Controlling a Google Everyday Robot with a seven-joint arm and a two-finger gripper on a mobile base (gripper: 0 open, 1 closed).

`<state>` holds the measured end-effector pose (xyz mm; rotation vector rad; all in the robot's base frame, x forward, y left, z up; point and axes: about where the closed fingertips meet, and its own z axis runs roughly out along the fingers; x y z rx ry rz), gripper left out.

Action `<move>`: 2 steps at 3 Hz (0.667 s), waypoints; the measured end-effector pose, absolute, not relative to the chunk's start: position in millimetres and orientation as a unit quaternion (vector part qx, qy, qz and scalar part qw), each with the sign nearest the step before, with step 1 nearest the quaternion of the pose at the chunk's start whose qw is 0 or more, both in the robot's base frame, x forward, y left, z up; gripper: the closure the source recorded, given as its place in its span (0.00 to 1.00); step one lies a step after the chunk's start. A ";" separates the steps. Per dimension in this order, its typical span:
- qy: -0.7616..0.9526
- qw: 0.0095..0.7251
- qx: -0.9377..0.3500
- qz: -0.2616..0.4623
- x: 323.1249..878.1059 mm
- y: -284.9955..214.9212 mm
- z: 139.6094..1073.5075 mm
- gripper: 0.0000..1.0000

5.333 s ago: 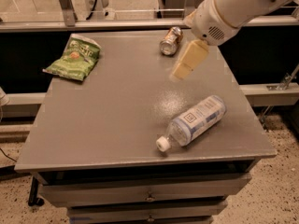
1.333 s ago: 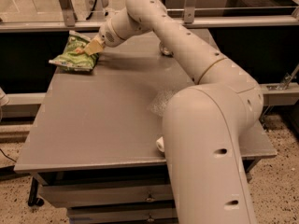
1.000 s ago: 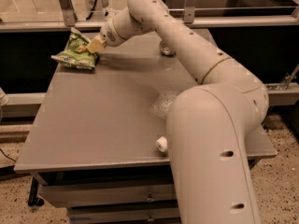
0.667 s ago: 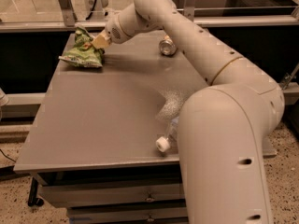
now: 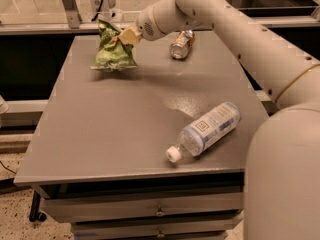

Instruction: Move green jalapeno chip bag near blue plastic bottle

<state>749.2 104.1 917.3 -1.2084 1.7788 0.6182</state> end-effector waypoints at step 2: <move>0.731 0.413 -0.483 0.249 681.4 20.7 917.7 1.00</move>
Offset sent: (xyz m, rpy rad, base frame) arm -0.1111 -0.1393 -0.0044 -0.0600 0.0984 -0.0103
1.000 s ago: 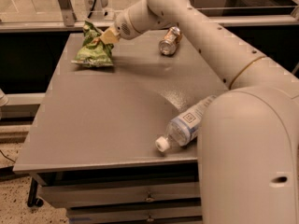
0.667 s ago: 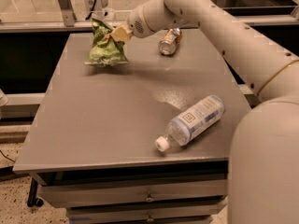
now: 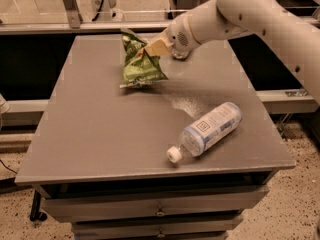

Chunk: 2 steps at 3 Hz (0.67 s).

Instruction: Move green jalapeno chip bag near blue plastic bottle

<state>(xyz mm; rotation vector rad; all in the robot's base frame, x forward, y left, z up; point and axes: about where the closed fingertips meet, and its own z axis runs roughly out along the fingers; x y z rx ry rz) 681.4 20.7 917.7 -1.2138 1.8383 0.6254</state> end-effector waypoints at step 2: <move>0.774 0.370 -0.459 0.230 614.1 -55.9 901.0 1.00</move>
Offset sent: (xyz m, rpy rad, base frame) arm -0.1138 -0.1360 -0.0269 -0.1186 0.1537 -0.1556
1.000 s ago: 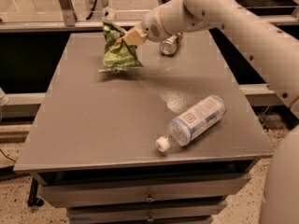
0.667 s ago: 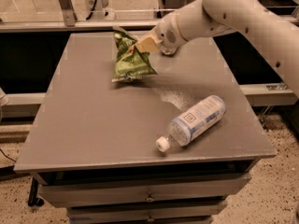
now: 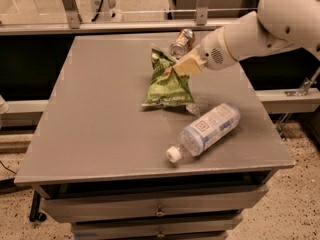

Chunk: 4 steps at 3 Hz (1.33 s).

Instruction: Move green jalapeno chip bag near blue plastic bottle

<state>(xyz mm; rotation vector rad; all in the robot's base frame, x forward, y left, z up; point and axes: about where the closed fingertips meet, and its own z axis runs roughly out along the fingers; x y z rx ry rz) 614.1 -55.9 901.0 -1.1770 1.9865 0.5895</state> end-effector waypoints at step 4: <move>0.842 0.347 -0.367 0.191 542.6 -134.4 878.2 0.41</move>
Offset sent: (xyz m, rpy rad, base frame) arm -0.0780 -0.0938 -0.0224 -0.0559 0.1029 -0.2433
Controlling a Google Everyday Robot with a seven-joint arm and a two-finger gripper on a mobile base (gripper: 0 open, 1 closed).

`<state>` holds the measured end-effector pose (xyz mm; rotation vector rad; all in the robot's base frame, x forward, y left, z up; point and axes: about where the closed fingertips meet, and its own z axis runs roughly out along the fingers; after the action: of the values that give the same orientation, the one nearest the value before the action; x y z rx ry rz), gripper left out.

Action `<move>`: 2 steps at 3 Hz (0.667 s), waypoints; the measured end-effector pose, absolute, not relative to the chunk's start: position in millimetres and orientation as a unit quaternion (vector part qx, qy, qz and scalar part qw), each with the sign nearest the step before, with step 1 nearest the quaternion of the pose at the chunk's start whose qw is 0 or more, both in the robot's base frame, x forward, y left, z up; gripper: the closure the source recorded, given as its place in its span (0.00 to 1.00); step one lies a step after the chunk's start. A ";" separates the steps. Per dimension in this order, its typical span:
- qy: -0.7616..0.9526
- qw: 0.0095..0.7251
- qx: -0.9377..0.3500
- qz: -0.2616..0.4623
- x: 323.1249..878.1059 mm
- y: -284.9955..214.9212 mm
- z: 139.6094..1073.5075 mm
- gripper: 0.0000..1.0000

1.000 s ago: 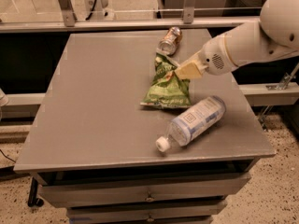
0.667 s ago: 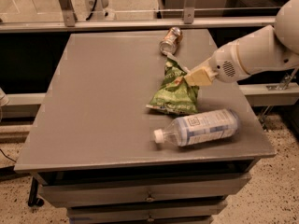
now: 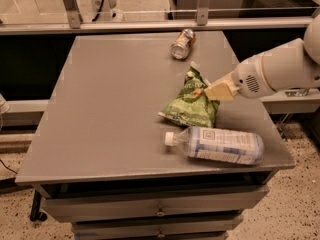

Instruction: Move green jalapeno chip bag near blue plastic bottle

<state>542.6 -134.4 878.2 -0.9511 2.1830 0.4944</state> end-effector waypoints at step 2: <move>0.847 0.349 -0.354 0.188 536.8 -137.6 871.9 0.00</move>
Offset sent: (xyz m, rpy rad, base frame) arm -0.0073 -0.0087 -0.0112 0.0094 0.0039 -0.0501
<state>536.8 -137.6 871.9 -0.9171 2.1951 0.4881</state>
